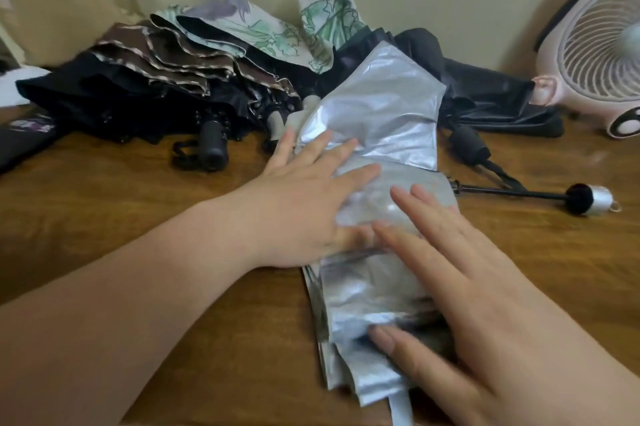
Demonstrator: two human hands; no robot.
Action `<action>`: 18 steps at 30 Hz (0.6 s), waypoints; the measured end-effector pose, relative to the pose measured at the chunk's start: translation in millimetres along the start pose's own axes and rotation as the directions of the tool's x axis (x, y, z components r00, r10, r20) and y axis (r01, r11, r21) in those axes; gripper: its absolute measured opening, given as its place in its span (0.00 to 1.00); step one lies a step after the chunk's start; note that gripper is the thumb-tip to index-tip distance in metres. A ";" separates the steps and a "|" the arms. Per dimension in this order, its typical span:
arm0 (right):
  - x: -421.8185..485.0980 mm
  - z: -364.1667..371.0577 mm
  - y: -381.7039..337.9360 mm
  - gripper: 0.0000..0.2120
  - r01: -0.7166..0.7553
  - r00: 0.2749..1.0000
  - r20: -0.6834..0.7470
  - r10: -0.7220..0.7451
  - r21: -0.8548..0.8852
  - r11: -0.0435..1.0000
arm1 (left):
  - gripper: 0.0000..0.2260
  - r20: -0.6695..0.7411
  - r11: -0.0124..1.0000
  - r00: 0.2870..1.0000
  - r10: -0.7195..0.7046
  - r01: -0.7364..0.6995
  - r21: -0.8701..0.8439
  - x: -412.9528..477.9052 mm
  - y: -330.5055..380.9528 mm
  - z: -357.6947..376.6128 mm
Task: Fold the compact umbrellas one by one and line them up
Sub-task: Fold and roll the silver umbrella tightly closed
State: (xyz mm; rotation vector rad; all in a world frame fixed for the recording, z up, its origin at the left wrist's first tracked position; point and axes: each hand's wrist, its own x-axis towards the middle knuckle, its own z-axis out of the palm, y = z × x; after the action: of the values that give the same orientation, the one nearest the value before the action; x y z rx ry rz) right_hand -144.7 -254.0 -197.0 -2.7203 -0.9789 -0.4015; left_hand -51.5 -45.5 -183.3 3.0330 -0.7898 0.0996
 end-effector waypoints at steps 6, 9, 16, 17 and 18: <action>-14.5 18.5 -9.4 0.37 -0.056 0.982 0.168 0.086 -0.176 0.983 | 0.31 0.068 0.999 0.998 0.018 -0.016 -0.032 -4.7 -0.1 -1.9; -14.6 13.4 -19.0 0.37 -0.097 0.969 0.201 0.142 -0.217 0.971 | 0.33 0.090 0.999 0.996 0.022 -0.018 -0.037 -6.0 4.7 1.1; -22.2 -19.3 -17.0 0.24 0.080 0.879 0.477 0.022 -0.193 0.978 | 0.36 0.115 1.000 0.993 0.013 -0.012 -0.010 -11.4 8.3 10.0; -5.6 -49.0 -19.4 0.20 -0.018 0.824 0.560 0.086 -0.127 0.992 | 0.37 0.109 1.000 0.994 0.015 -0.013 -0.011 -11.0 8.8 10.6; 13.2 -69.9 -17.2 0.16 -0.197 0.857 0.482 0.184 -0.024 0.980 | 0.37 0.101 1.000 0.995 0.019 -0.017 -0.016 -10.1 8.9 10.7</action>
State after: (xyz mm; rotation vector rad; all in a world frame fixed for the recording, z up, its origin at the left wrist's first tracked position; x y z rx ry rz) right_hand -158.6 -254.1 -125.1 -2.9171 -0.7885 0.3478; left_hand -63.9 -48.6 -194.7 3.0383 -0.8201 -0.0596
